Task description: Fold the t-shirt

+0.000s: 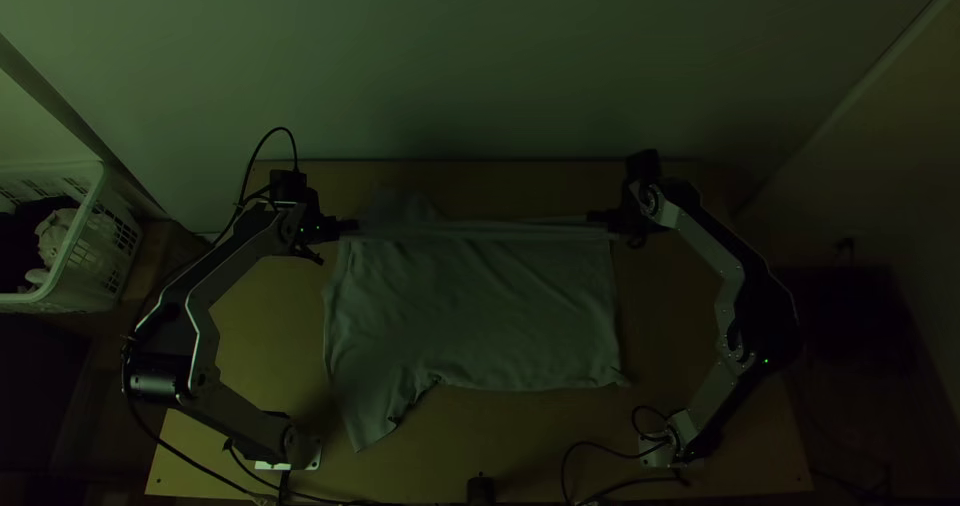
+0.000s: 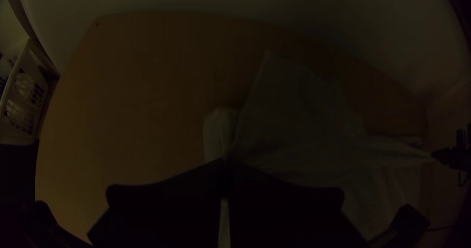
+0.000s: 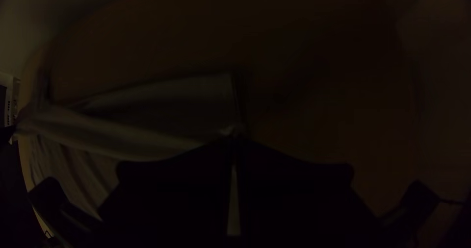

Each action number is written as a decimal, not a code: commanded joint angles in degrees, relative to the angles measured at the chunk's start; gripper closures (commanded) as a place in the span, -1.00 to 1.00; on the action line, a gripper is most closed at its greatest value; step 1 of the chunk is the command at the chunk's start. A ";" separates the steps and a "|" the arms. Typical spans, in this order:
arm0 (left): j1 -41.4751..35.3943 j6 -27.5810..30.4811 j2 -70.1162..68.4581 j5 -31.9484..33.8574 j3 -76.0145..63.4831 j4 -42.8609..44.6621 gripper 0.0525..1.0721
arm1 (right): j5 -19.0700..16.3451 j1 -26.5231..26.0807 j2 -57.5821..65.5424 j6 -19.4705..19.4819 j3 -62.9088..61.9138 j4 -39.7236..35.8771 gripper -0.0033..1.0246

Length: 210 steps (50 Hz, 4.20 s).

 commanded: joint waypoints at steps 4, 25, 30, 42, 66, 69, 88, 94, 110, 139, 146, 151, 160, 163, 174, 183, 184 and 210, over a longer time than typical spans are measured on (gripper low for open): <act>-0.97 -1.65 -3.40 0.01 -6.38 1.61 0.95 | 1.21 0.66 -2.74 -0.10 -4.99 1.18 0.95; -2.46 -1.21 -2.26 -0.08 -12.71 4.33 0.05 | 2.00 1.27 -5.82 -0.01 -12.37 1.44 0.15; -3.43 0.02 -4.11 0.36 -13.68 3.19 -0.78 | 1.91 1.36 -8.89 -0.10 -13.52 1.18 -0.09; -2.73 2.31 -12.19 4.76 -13.86 -1.47 -0.91 | 1.91 1.98 -18.12 0.17 -15.98 -0.58 -0.28; 2.99 10.04 -26.34 11.79 -13.59 -17.20 -0.91 | 2.00 2.77 -34.03 1.40 -17.47 -14.38 -0.42; 2.99 11.62 -28.89 11.52 -14.29 -20.10 -0.91 | 2.00 2.68 -36.31 1.49 -18.62 -15.35 -0.42; 1.93 18.74 -36.19 5.37 -22.20 -34.78 -0.91 | 1.91 11.29 -44.49 4.21 -25.38 -25.45 -0.42; 1.76 19.89 -36.28 5.20 -25.28 -34.95 -0.91 | 1.83 15.95 -47.48 7.46 -29.07 -25.72 -0.42; -0.70 19.62 -33.64 3.88 -28.53 -33.63 -0.91 | -0.02 19.82 -51.52 11.51 -38.83 -25.80 -0.42; -7.65 23.05 -23.44 2.30 -28.01 -40.31 -0.91 | -3.01 20.00 -47.56 11.51 -47.79 -20.27 -0.41; -8.61 24.46 -22.74 2.12 -27.57 -42.42 -0.91 | -3.71 20.00 -45.81 11.42 -48.32 -19.12 -0.40; -8.88 25.42 -22.30 2.12 -27.21 -44.36 -0.91 | -4.24 20.00 -44.40 11.24 -48.41 -18.07 -0.41; -9.14 25.16 -19.49 2.21 -26.34 -43.48 -0.91 | -4.76 20.26 -42.47 11.07 -48.41 -16.93 -0.40; -10.37 24.46 -18.87 2.21 -26.25 -43.39 -0.91 | -5.20 20.35 -41.94 11.07 -48.76 -16.66 -0.40; -14.50 21.47 -15.88 2.21 -25.63 -41.46 -0.88 | -6.87 20.35 -39.92 10.63 -50.34 -14.12 -0.25; -18.37 18.48 -14.92 2.21 -25.19 -40.40 -0.66 | -7.67 20.00 -37.46 10.36 -50.87 -13.41 -0.24; -18.72 18.30 -14.92 2.21 -25.28 -40.40 -0.61 | -7.67 20.00 -37.37 10.36 -50.96 -13.41 -0.20; -17.84 19.45 -18.87 2.47 -23.79 -39.26 0.94 | -7.75 22.02 -40.36 7.81 -49.20 -13.76 0.95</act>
